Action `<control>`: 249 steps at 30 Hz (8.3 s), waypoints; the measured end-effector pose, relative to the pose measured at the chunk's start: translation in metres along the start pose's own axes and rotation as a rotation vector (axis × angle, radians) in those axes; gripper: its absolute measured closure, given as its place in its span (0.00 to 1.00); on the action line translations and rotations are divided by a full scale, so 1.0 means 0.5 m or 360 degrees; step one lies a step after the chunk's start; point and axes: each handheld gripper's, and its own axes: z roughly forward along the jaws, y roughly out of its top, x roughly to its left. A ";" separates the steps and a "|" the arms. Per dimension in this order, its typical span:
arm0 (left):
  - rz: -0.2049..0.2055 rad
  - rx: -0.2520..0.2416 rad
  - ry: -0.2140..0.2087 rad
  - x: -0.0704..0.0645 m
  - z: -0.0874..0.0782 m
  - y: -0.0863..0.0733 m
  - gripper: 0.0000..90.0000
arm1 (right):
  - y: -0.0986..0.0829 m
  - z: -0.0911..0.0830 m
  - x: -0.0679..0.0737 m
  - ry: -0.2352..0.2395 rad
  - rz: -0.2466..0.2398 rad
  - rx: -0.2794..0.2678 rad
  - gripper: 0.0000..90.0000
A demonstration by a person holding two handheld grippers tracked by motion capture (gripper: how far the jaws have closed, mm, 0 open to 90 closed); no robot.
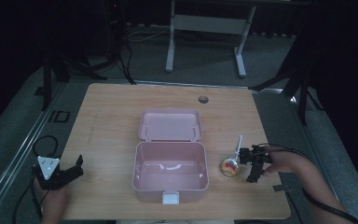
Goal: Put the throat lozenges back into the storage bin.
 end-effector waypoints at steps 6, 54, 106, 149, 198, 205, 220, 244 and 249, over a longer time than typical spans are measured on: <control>-0.0003 -0.0001 -0.0015 0.001 0.000 0.000 0.00 | 0.033 0.005 -0.011 -0.0004 -0.0025 0.0005 0.15; -0.0003 0.0011 -0.0041 0.002 0.001 0.001 0.00 | 0.127 -0.074 -0.003 0.0068 -0.0214 0.0008 0.22; -0.0011 0.0014 -0.0053 0.004 0.002 0.001 0.00 | 0.255 -0.284 0.082 -0.0047 -0.0415 -0.0078 0.22; -0.0023 0.0016 -0.0060 0.005 0.002 0.001 0.00 | 0.379 -0.137 0.134 0.0104 -0.0565 -0.0053 0.22; -0.0009 0.0025 -0.0058 0.004 0.003 0.001 0.00 | 0.158 -0.207 0.072 0.0118 -0.0232 -0.0496 0.15; -0.0006 0.0027 -0.0059 0.003 0.003 0.001 0.00 | 0.108 -0.116 0.019 0.0117 -0.0004 -0.0679 0.15; -0.0009 0.0026 -0.0060 0.004 0.003 0.001 0.00 | 0.034 0.039 -0.041 -0.0319 0.0640 -0.1280 0.13; -0.0013 0.0019 -0.0066 0.004 0.002 0.001 0.00 | -0.112 0.115 -0.042 -0.0891 0.1549 -0.1439 0.13; -0.0012 0.0015 -0.0063 0.004 0.002 0.001 0.00 | -0.133 0.123 -0.035 -0.0942 0.1667 -0.1455 0.13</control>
